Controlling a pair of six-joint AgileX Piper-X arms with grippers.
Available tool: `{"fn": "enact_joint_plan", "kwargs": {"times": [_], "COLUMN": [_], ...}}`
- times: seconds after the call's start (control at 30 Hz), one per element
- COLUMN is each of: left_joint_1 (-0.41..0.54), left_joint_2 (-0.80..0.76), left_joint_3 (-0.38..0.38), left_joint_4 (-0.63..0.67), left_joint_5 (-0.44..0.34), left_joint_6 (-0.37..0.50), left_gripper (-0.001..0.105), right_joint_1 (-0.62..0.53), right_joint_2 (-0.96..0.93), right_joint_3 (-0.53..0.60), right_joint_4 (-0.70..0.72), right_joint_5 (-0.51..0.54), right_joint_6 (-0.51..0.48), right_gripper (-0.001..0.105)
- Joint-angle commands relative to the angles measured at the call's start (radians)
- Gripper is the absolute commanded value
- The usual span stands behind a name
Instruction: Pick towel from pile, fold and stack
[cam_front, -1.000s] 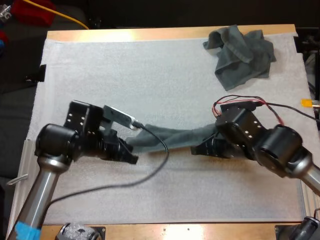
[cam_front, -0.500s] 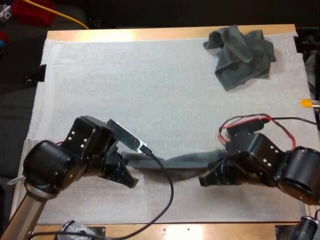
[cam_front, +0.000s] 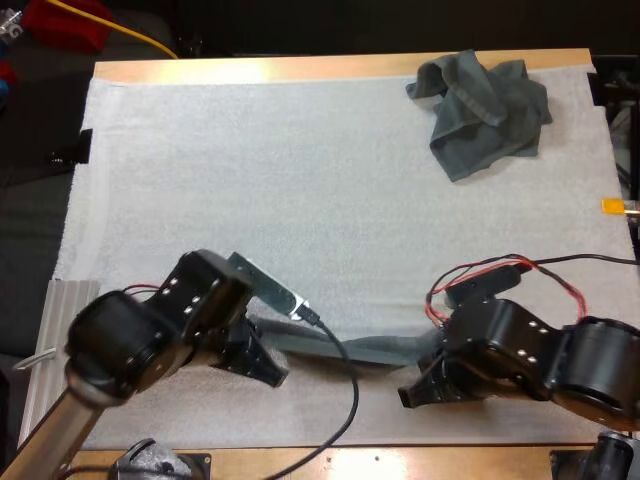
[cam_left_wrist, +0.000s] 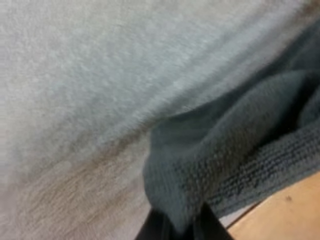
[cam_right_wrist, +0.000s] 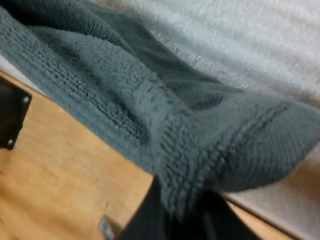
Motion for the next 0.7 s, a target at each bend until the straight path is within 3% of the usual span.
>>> {"fn": "enact_joint_plan", "kwargs": {"times": [0.0,0.27,0.43,0.53,0.67], "left_joint_1": [-0.004,0.030,0.121,0.181,0.239], "left_joint_2": [0.022,0.149,0.207,0.247,0.303], "left_joint_3": [0.001,0.001,0.001,0.001,0.001], "left_joint_4": [0.022,-0.016,-0.089,-0.155,-0.238], "left_joint_5": [-0.033,-0.106,-0.049,0.028,0.063], "left_joint_6": [0.002,0.066,0.145,0.181,0.195], "left_gripper": [0.000,0.000,0.000,0.000,0.000], "right_joint_1": [-0.004,-0.143,-0.305,-0.393,-0.485], "right_joint_2": [0.012,0.104,0.166,0.209,0.267], "right_joint_3": [0.010,0.056,0.065,0.065,0.065], "right_joint_4": [-0.013,-0.101,-0.150,-0.197,-0.250], "right_joint_5": [0.026,0.030,-0.063,-0.121,-0.214], "right_joint_6": [-0.011,-0.104,-0.184,-0.201,-0.201], "right_gripper": [0.001,0.001,0.001,0.001,0.001]}}
